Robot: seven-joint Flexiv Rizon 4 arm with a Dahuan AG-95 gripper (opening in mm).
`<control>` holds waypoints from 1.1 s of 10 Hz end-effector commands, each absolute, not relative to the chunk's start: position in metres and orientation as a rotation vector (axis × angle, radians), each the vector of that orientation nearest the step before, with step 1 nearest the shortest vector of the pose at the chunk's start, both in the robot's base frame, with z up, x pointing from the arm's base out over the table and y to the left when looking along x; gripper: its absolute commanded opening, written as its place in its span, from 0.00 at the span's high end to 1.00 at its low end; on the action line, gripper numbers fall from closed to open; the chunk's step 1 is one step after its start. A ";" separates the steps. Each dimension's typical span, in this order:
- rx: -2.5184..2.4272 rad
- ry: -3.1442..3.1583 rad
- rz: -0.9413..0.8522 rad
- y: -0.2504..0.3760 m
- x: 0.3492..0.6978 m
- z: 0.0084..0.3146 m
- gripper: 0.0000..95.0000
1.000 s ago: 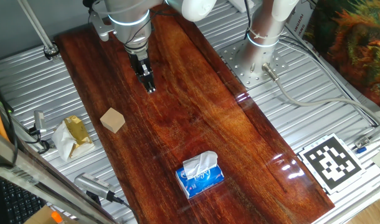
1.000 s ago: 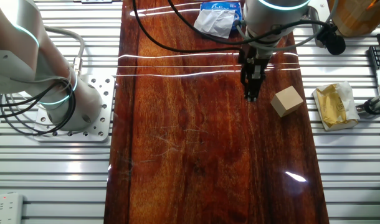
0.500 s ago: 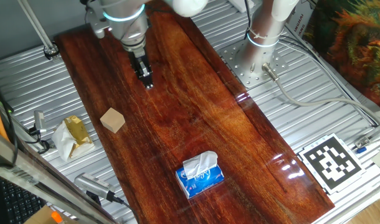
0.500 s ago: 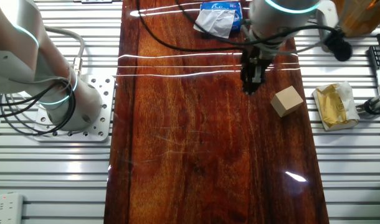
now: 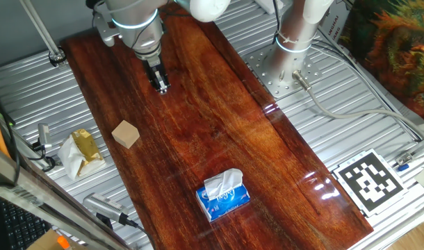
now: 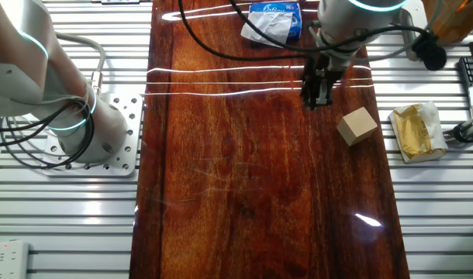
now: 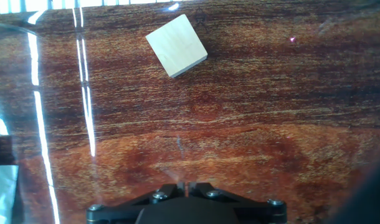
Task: Use the gripper to push the small block from left to right
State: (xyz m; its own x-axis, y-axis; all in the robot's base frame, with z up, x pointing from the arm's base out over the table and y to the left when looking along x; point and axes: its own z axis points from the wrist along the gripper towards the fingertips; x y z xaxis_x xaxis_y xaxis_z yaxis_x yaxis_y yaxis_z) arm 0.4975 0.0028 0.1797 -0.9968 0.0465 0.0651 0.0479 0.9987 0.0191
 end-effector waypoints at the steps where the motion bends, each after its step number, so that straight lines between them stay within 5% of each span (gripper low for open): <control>1: -0.111 -3.072 -0.031 0.004 0.497 0.183 1.00; 6: -0.135 -3.069 -0.032 0.004 0.500 0.182 1.00; 11: -0.091 -3.083 -0.020 -0.001 0.576 0.157 1.00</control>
